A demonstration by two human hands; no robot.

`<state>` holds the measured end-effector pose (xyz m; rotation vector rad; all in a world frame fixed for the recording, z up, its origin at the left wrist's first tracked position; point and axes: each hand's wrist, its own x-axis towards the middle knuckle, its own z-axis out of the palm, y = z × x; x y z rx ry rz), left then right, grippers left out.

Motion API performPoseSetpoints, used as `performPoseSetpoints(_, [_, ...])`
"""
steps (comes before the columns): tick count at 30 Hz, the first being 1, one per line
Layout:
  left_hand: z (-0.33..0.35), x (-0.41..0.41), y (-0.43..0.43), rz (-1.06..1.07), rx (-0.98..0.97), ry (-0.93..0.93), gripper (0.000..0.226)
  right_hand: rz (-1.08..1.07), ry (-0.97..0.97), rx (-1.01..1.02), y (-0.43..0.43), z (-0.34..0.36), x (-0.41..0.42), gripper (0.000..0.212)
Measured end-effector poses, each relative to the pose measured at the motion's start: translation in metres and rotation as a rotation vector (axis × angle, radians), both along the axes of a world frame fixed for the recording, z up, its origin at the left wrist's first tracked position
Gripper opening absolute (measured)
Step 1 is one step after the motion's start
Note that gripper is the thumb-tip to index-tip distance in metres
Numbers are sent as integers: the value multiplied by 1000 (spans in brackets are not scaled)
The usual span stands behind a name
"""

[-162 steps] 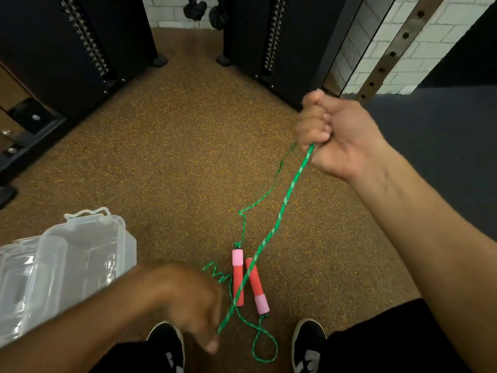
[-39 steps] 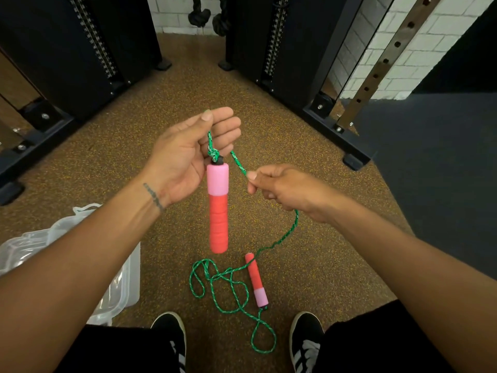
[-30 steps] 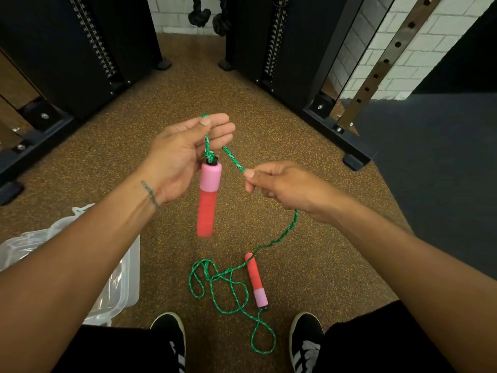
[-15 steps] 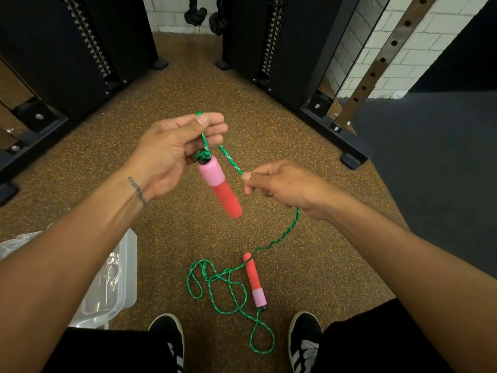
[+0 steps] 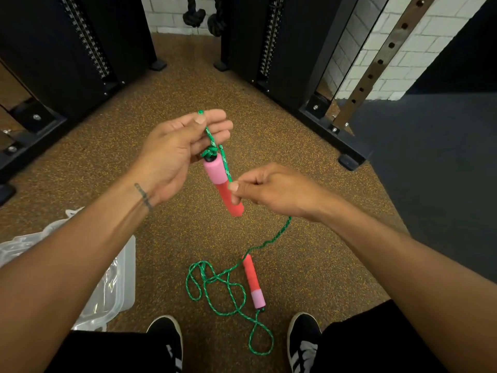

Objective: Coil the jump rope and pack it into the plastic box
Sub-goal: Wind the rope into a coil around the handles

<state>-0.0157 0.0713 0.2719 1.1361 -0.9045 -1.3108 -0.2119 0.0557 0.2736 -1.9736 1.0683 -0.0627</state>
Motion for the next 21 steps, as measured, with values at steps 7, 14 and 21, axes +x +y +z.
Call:
performPoseSetpoints(7, [-3, -4, 1, 33, 11, 28, 31, 76, 11, -26, 2, 6, 1, 34])
performPoseSetpoints(14, [-18, -20, 12, -309, 8, -290, 26, 27, -260, -91, -13, 21, -6, 26])
performPoseSetpoints(21, [-6, -32, 17, -392, 72, 30, 30, -249, -486, -56, -25, 4, -12, 25])
